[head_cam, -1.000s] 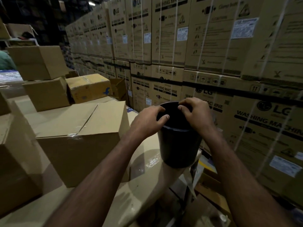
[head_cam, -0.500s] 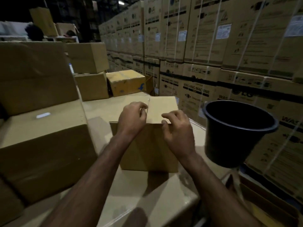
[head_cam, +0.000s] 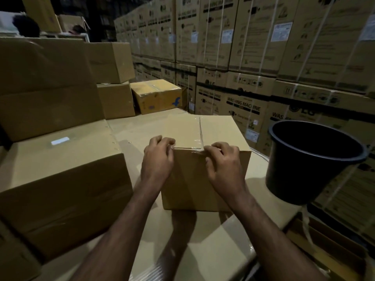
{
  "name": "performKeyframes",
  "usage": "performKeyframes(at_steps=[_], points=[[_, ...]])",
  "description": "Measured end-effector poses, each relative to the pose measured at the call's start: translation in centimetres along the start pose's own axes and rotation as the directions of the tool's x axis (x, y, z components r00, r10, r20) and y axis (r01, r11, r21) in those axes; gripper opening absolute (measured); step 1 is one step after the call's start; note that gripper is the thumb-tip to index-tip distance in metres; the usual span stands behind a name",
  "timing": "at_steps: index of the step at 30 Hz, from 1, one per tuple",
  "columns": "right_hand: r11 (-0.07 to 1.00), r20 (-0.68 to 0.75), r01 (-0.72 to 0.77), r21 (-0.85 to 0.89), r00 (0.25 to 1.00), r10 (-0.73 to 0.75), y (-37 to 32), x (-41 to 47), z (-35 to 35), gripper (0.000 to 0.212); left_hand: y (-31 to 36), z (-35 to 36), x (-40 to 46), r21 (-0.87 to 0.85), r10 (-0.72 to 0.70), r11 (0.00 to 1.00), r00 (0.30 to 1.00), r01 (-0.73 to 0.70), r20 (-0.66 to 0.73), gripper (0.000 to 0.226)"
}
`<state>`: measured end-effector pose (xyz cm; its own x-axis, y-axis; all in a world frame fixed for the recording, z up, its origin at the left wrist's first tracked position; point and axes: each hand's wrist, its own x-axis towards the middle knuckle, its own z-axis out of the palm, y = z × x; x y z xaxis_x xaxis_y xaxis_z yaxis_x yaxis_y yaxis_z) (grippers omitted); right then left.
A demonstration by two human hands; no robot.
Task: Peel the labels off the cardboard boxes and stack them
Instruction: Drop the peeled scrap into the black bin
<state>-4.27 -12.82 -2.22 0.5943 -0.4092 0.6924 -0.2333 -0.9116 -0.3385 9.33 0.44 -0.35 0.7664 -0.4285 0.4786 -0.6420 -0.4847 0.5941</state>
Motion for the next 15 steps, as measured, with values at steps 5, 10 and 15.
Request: performKeyframes(at_steps=[5, 10, 15], points=[[0.997, 0.004, -0.076, -0.020, 0.997, 0.077, 3.9, 2.3, -0.1, 0.025, 1.0, 2.1, 0.2, -0.033, 0.061, 0.998, 0.998, -0.060, 0.017, 0.031], [0.972, -0.020, -0.180, -0.152, 0.984, 0.179, 7.0, 5.3, -0.2, 0.024, 1.5, 5.4, 1.6, -0.220, 0.086, 0.974, 0.989, -0.059, 0.116, 0.040], [0.983, 0.057, -0.181, -0.011, 0.982, 0.181, 8.5, 5.8, 1.5, 0.043, 2.9, 7.6, 2.6, -0.207, 0.046, 0.978, 0.982, -0.007, 0.184, 0.045]])
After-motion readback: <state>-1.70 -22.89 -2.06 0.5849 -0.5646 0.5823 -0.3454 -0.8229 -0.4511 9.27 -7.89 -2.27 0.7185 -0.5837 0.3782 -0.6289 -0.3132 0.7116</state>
